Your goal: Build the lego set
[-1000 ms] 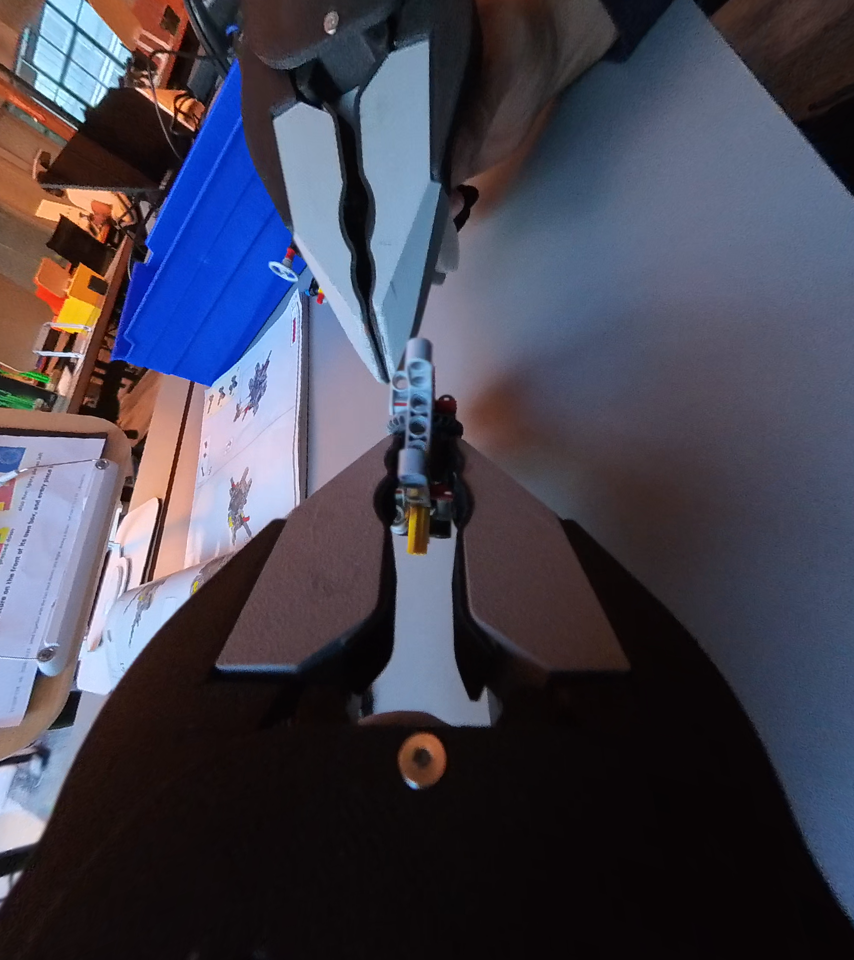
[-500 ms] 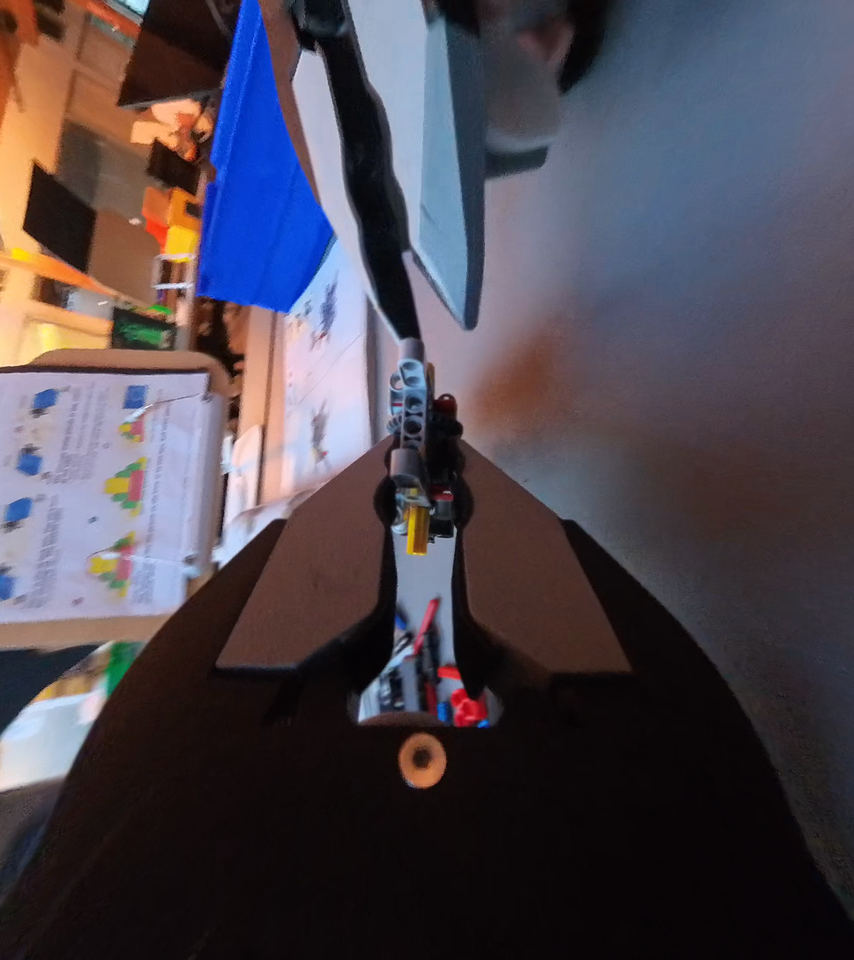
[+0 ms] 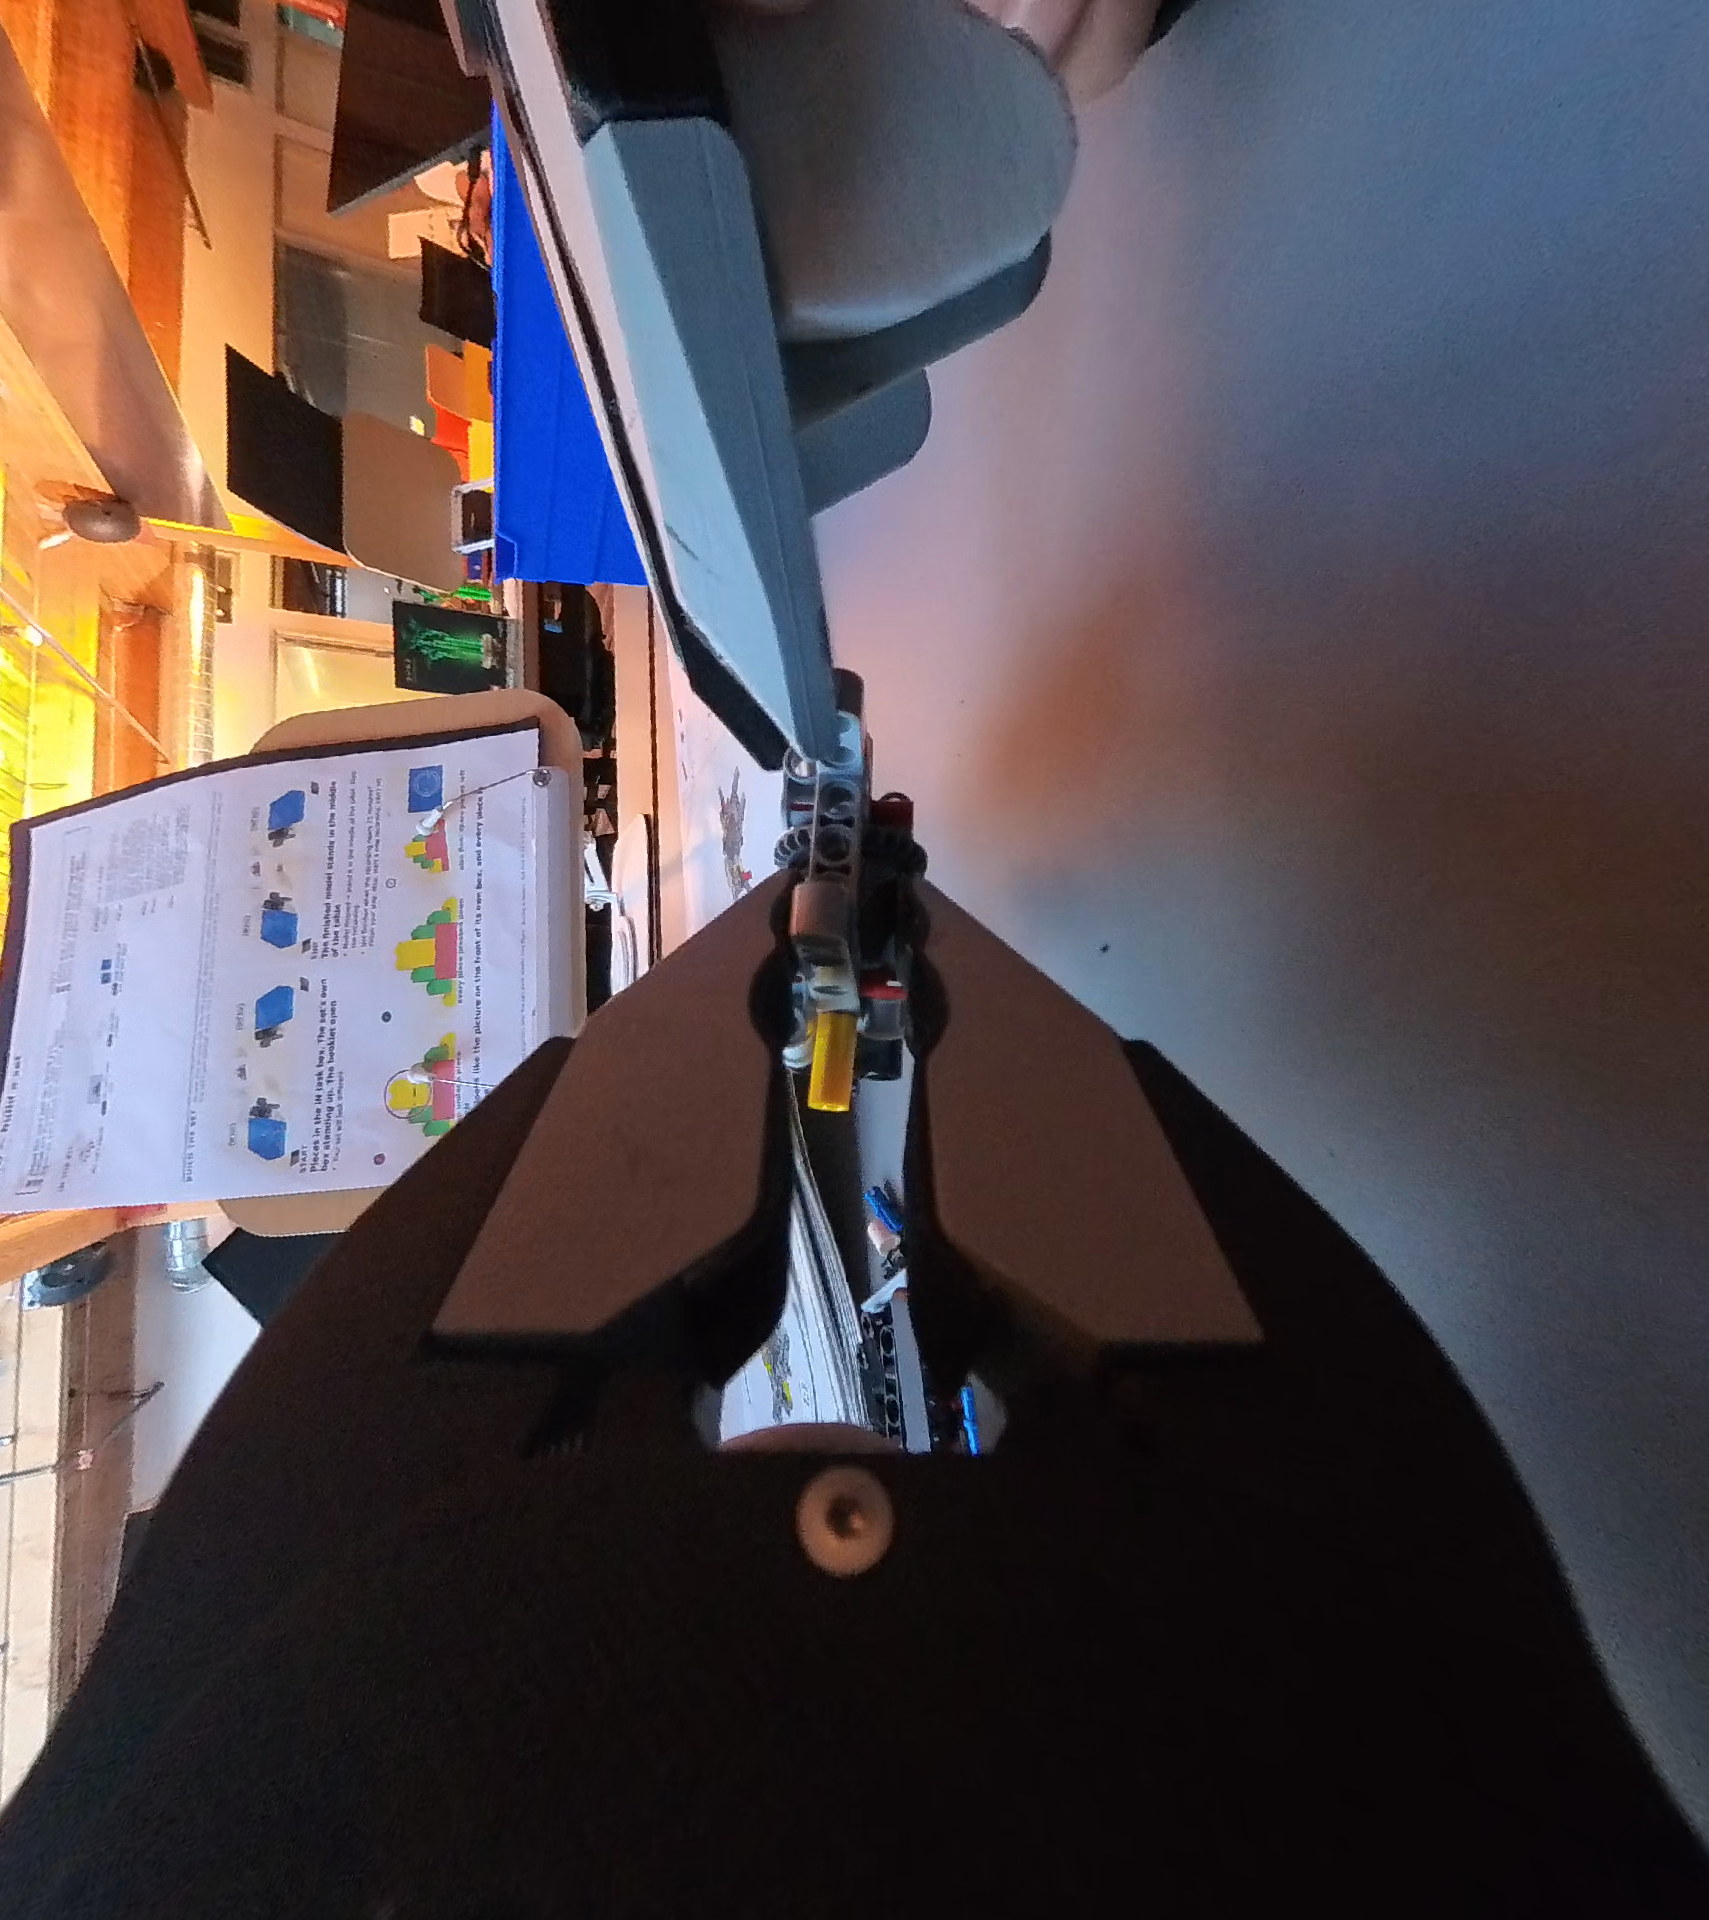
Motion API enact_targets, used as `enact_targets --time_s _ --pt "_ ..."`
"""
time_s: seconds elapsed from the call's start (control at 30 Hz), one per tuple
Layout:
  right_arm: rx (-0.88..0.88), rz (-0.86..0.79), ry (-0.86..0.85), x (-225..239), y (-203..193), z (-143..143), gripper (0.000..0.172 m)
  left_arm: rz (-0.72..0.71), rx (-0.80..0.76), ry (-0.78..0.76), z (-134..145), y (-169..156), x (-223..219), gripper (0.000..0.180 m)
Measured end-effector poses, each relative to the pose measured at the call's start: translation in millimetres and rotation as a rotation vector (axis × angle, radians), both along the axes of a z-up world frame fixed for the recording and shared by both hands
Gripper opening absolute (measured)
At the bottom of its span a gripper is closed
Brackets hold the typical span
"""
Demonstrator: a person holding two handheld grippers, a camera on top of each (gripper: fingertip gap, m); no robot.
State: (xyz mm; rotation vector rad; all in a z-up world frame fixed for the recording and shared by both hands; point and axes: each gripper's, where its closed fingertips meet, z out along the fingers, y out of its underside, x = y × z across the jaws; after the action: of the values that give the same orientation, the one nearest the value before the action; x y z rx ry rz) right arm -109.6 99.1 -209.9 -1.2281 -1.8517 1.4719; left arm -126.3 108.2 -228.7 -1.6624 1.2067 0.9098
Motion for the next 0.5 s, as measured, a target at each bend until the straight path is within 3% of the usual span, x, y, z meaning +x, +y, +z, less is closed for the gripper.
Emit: enact_targets --time_s 0.2,0.5 --pt "-0.024 0.015 -0.024 0.0 -1.1 -1.7 0.042 -0.006 0.019 -0.002 3.9 -0.4 1.7 0.014" --pt "0.046 0.008 -0.063 0.2 -2.6 -10.1 0.033 0.004 -0.020 -0.019 -3.2 -0.6 2.3 0.013"
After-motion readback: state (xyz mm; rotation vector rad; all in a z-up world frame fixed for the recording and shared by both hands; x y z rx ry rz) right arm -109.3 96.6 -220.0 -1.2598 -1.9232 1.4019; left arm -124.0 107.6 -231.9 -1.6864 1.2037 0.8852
